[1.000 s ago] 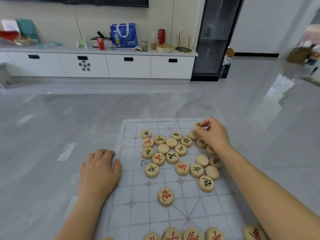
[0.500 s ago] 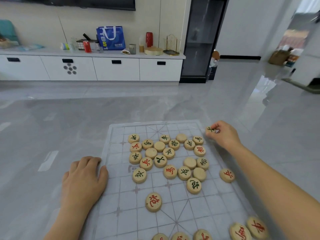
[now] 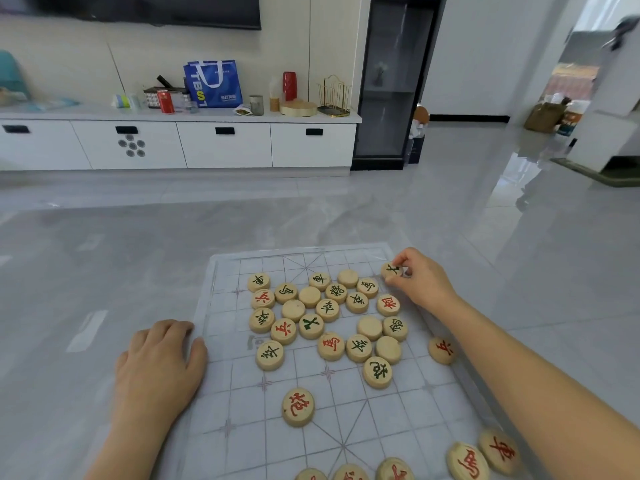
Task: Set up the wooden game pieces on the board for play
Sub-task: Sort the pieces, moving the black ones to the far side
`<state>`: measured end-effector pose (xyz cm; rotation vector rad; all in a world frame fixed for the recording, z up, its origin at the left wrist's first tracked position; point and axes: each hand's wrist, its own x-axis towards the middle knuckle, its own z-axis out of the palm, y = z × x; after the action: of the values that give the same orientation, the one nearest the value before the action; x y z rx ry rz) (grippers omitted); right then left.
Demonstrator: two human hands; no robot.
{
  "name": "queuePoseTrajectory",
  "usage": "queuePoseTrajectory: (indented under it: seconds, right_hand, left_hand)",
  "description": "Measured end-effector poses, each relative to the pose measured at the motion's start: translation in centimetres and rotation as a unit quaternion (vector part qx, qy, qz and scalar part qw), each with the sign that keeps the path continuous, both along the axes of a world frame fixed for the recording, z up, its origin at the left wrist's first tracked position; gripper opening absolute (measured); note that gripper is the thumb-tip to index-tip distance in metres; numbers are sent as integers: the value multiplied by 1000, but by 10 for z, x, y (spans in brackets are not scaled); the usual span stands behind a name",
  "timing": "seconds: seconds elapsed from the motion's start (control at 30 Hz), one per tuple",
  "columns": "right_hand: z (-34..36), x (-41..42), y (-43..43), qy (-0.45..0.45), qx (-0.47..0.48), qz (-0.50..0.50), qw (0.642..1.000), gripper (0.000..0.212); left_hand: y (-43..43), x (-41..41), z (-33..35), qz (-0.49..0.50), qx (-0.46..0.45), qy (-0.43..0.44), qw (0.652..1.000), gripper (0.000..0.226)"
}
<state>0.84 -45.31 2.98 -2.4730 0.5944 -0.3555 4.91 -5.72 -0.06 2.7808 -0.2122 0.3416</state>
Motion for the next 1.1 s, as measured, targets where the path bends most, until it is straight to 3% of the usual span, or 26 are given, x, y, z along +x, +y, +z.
queuePoseTrajectory:
  seconds: [0.37,0.6,0.77,0.93,1.1]
  right_hand:
    - [4,69,36,-14,11,-1,1000,25]
    - [-3,94,39,-21,6,-2,1000,24]
    - [-1,92,39,52,-83,34,995,24]
    - [12,77,31,40,-31,29,998,42]
    - [13,39,16,19,-28,44,998,42]
  left_hand:
    - [0,-1,-1,-2,-1,-6,1000,28]
    - [1,-1,-2,-17,5,-27,999,50]
    - [1,-1,-4,-18,7,-27,999,53]
    - [1,0,-4,-21,13,-20,999,53]
    - [1,-1,-2,-19,17,-13,1000,46]
